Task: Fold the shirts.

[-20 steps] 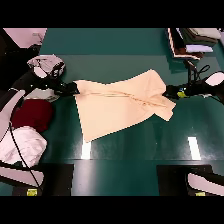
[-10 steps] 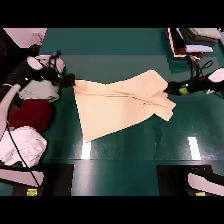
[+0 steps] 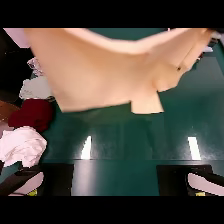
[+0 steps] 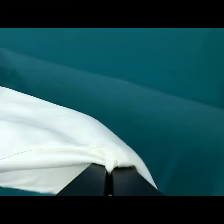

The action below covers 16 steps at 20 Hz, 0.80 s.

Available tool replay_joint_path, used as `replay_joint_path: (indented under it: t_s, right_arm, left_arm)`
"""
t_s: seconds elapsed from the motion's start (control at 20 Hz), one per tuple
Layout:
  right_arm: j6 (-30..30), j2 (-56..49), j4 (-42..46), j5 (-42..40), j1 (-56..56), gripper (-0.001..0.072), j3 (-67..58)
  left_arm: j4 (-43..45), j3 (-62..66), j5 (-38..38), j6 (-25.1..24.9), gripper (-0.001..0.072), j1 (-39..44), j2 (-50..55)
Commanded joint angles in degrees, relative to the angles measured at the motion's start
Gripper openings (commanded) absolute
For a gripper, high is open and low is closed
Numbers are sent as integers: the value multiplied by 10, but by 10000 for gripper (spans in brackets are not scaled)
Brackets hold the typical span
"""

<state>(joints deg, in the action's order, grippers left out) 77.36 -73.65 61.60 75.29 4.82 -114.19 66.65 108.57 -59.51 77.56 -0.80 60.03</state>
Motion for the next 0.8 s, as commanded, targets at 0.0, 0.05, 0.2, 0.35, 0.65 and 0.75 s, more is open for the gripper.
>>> replay_joint_path:
  t_s: [0.0, 0.05, 0.2, 0.35, 0.65, 0.75]
  right_arm:
    - [8, 61, 2, -2, 0, 13, -63]
    - [8, 99, 10, -31, 0, 13, -32]
    - [14, 199, 49, -82, 0, 12, 21]
    - [49, 241, 107, -88, 0, 11, -17]
    - [80, 160, 129, -31, 0, 11, -86]
    - [88, 112, 130, 4, 0, 11, -33]
  left_arm:
    - [4, 63, -2, 0, 23, -1, -99]
    - [3, 74, -1, 0, 23, -1, -115]
    - [-5, 102, 4, 3, 23, -1, -156]
    - [-42, 120, 17, 5, 23, -1, -170]
    - [-49, 62, -3, 17, 23, -1, -121]
    - [-49, 22, -47, 20, 23, -1, -74]
